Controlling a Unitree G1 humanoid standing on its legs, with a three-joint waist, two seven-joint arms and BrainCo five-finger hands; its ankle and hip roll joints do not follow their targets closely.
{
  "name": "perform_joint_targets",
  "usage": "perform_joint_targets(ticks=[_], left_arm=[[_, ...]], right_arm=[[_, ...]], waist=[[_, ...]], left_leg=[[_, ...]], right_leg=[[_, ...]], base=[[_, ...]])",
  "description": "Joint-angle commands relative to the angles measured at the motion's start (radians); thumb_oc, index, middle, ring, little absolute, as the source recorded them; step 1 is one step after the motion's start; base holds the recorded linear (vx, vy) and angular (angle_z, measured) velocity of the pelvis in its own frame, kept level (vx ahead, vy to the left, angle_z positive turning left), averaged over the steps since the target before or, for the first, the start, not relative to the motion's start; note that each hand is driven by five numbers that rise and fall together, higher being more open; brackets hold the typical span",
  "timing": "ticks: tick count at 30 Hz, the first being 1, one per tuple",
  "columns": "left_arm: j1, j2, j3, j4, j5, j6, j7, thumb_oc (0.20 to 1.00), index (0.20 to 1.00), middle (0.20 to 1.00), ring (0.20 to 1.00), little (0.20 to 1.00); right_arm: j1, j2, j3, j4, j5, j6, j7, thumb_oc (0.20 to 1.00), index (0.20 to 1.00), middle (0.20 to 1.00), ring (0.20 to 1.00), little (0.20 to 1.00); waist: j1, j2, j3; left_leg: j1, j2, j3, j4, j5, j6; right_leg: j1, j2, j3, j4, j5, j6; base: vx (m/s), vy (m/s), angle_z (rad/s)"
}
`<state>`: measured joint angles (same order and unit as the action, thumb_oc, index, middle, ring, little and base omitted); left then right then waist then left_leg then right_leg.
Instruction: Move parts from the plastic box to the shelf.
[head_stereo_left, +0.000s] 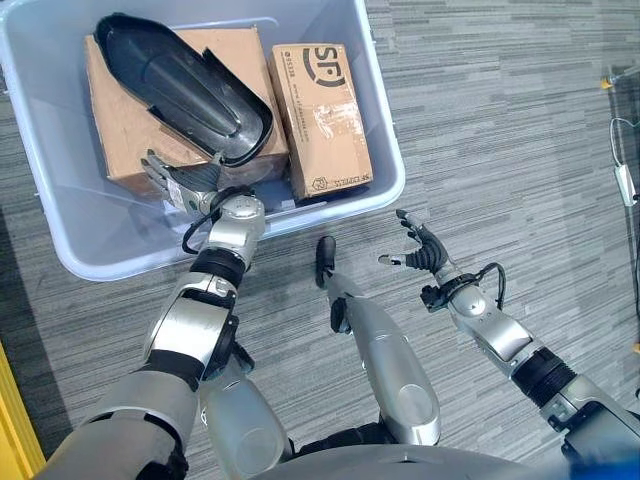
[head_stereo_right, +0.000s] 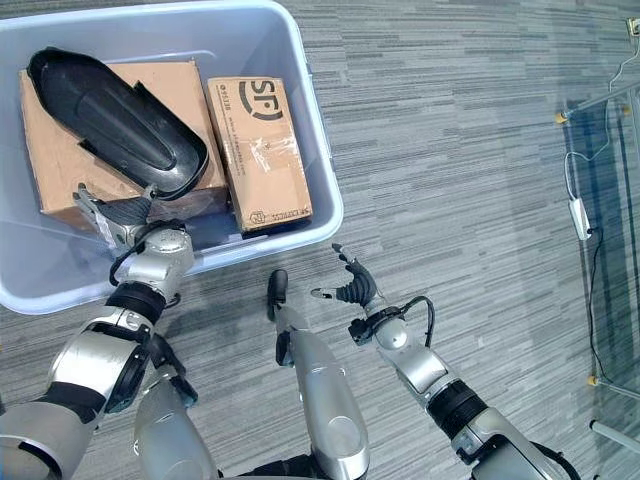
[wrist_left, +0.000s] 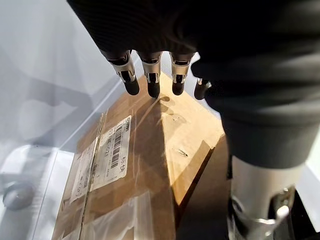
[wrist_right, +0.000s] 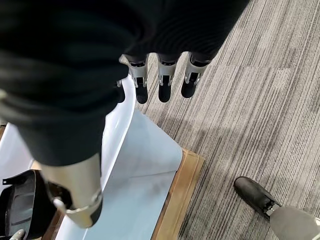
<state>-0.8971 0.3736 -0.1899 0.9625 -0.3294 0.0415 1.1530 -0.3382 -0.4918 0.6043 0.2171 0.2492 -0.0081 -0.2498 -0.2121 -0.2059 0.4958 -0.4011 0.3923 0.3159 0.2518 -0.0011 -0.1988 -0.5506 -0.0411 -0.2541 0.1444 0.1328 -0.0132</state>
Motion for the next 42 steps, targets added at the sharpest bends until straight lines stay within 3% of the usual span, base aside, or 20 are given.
perform_joint_targets(ticks=[1,14,27,34,42], left_arm=[[-0.086,0.073,-0.029,-0.032,0.097,-0.017,0.002,1.0,1.0,1.0,1.0,1.0],[0.141,-0.019,-0.015,-0.156,0.08,-0.075,0.017,1.0,1.0,1.0,1.0,1.0],[0.228,-0.07,-0.03,-0.23,0.09,-0.119,0.024,1.0,1.0,1.0,1.0,1.0],[0.151,-0.03,-0.008,-0.207,0.066,-0.164,0.043,1.0,1.0,1.0,1.0,1.0],[-0.001,0.044,-0.01,-0.182,0.066,-0.139,0.041,1.0,1.0,1.0,1.0,1.0]], right_arm=[[0.022,-0.036,-0.032,-0.083,-0.012,-0.044,-0.016,1.0,1.0,1.0,1.0,1.0],[0.057,-0.027,-0.056,-0.097,-0.039,-0.06,-0.015,1.0,1.0,1.0,1.0,1.0],[0.055,-0.022,-0.068,-0.098,-0.046,-0.047,-0.014,1.0,1.0,1.0,1.0,1.0],[0.017,-0.021,-0.052,-0.075,-0.048,-0.032,-0.007,1.0,1.0,1.0,1.0,1.0],[0.01,-0.032,-0.045,-0.085,-0.039,-0.026,0.002,1.0,1.0,1.0,1.0,1.0]], waist=[[0.011,-0.069,0.024],[0.05,-0.022,0.024],[0.069,-0.004,0.024],[0.056,-0.009,0.024],[0.034,-0.031,0.024]], left_leg=[[-0.119,-0.003,-0.035,0.138,-0.005,0.001],[-0.089,-0.019,-0.04,0.115,0.017,0.007],[-0.057,-0.025,-0.038,0.086,0.037,0.008],[-0.043,-0.012,-0.025,0.082,0.049,0.0],[-0.046,0.009,-0.011,0.087,0.05,-0.005]], right_leg=[[0.053,-0.007,0.03,0.118,-0.162,0.077],[0.086,-0.016,0.023,0.113,-0.177,0.075],[0.115,-0.022,0.016,0.097,-0.175,0.074],[0.123,-0.02,0.022,0.097,-0.176,0.068],[0.114,-0.014,0.015,0.101,-0.175,0.066]], base=[[0.0,0.0,0.0],[-0.02,0.007,0.0],[-0.01,0.006,0.01],[0.0,0.005,-0.01],[0.01,-0.015,-0.02]])
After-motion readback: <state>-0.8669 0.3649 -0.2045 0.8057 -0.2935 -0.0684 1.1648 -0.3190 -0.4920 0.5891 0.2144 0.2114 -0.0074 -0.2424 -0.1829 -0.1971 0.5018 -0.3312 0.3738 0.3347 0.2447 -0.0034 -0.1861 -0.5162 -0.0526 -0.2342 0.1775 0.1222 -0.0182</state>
